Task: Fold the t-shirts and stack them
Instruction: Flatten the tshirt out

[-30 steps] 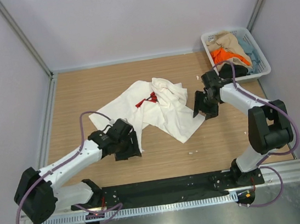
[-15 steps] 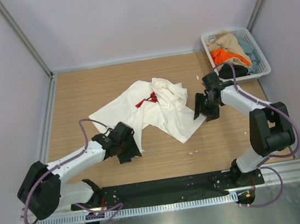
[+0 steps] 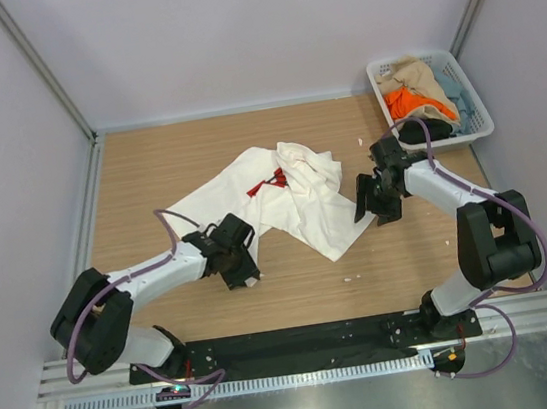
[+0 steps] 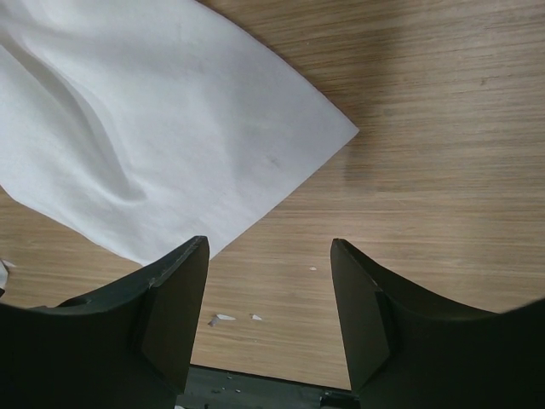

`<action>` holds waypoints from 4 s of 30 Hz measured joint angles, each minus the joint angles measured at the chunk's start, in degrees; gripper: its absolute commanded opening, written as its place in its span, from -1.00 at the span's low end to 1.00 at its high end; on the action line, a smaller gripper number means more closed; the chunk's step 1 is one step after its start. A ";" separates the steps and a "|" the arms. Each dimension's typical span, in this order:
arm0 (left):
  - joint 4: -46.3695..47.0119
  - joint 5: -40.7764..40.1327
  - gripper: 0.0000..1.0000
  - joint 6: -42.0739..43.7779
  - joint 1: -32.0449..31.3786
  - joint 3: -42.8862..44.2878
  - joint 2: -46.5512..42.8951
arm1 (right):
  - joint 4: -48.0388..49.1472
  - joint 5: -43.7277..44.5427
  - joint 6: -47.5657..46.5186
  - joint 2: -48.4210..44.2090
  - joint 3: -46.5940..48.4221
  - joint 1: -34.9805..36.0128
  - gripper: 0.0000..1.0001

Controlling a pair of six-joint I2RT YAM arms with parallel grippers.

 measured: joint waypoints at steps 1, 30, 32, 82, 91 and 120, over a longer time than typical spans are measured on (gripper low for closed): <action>-0.02 -0.07 -0.19 0.20 0.00 0.85 0.63 | 0.13 -0.07 0.00 0.00 -0.09 0.00 0.31; -4.74 -1.64 -0.62 4.72 -1.33 6.84 8.13 | 2.21 -0.79 0.09 0.26 -0.28 -0.46 0.31; -4.61 -1.64 -0.73 4.87 -1.31 6.73 8.13 | 2.16 -0.79 0.09 0.74 -0.26 -0.57 0.31; -6.38 -0.92 -1.00 13.79 2.58 3.54 -3.96 | 8.02 2.99 0.87 13.07 4.90 -3.91 -0.97; -10.38 -0.42 -1.00 17.44 11.89 10.58 -9.51 | 14.05 2.64 7.91 7.93 7.69 -3.82 -0.98; -16.48 -0.98 -1.00 49.53 26.16 70.93 -17.35 | 19.67 13.18 10.62 -17.79 65.79 -5.44 -0.98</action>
